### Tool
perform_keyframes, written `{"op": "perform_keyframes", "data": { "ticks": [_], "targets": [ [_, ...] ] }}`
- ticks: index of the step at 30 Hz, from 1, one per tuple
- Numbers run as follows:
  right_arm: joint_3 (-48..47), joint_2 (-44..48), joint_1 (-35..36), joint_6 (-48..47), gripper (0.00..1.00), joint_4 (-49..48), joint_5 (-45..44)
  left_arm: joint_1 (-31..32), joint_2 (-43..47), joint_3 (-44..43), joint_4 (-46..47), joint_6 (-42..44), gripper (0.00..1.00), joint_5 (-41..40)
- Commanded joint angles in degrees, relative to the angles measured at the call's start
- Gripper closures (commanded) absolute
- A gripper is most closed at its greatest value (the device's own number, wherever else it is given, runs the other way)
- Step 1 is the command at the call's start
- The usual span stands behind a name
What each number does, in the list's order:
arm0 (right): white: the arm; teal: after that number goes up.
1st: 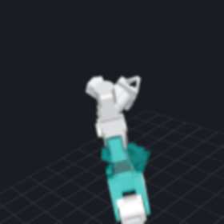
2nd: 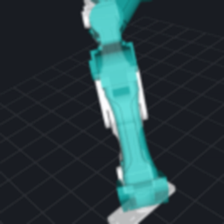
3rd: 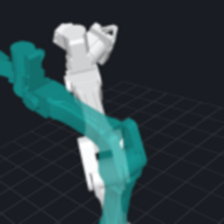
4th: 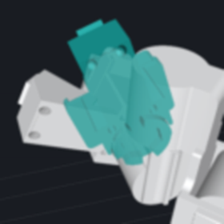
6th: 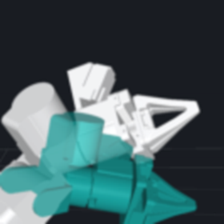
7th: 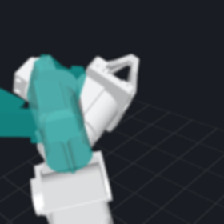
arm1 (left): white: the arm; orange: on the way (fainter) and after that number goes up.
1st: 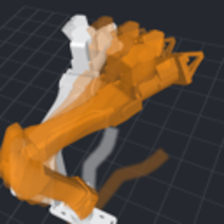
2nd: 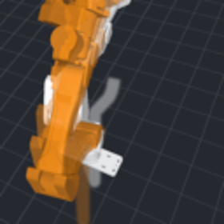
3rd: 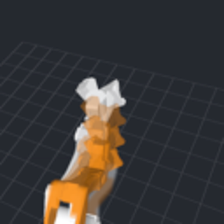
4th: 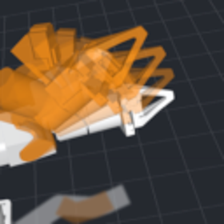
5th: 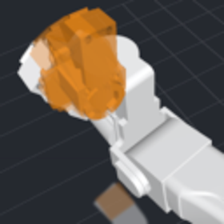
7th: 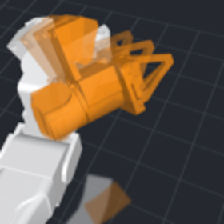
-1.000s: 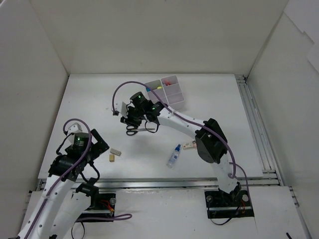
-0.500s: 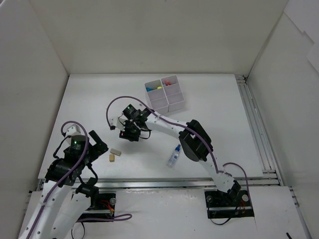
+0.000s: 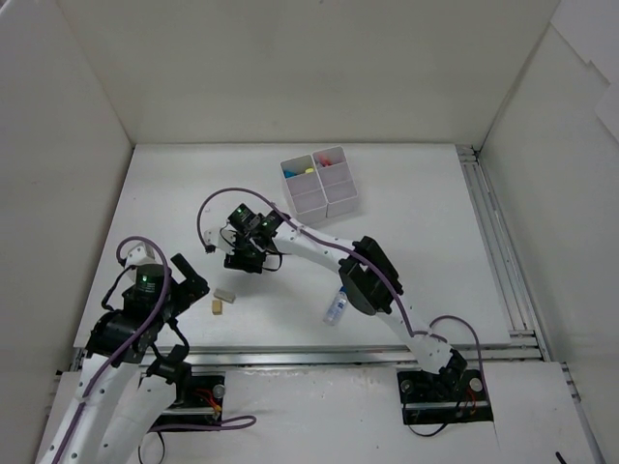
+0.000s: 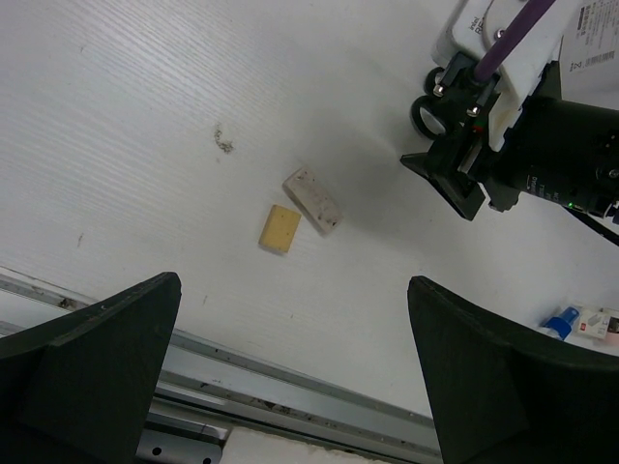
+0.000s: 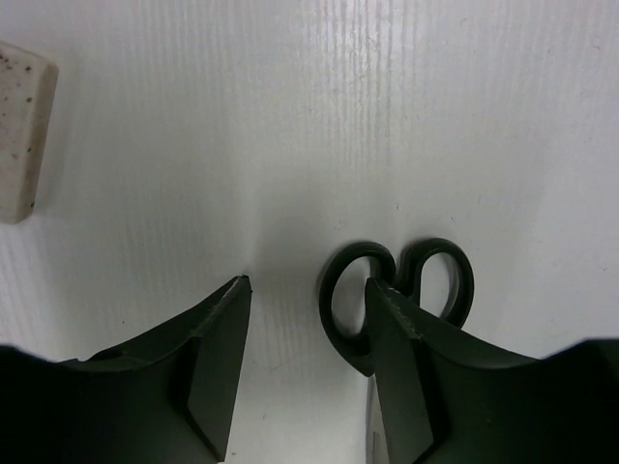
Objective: Sort the stationery into containers
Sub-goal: Pick up the scissors from the center of the board.
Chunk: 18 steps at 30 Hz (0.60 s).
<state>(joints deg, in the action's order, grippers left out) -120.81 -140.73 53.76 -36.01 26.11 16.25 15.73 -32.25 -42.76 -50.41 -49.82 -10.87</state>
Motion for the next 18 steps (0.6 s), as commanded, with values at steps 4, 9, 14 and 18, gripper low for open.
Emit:
{"op": "perform_keyframes", "data": {
  "ticks": [4,9,14,18],
  "targets": [
    [-3.0,-1.7,-0.7,-0.4,0.64,3.2,0.4,-0.3,-1.5,-2.2,0.7,0.3,0.01,-2.0],
    [-1.8,-0.2,-0.8,-0.3,0.94,3.3,2.7,-0.3,-1.9,-2.5,0.8,0.3,0.01,-2.3],
    [-0.6,4.0,-0.9,-0.7,1.0,3.2,7.2,-0.3,-2.1,-2.6,0.9,0.4,0.01,-2.3],
    [2.9,9.1,-0.9,0.0,1.0,-1.8,9.3,-0.3,-1.9,-2.8,0.9,0.4,0.01,-2.2]
  ]
}}
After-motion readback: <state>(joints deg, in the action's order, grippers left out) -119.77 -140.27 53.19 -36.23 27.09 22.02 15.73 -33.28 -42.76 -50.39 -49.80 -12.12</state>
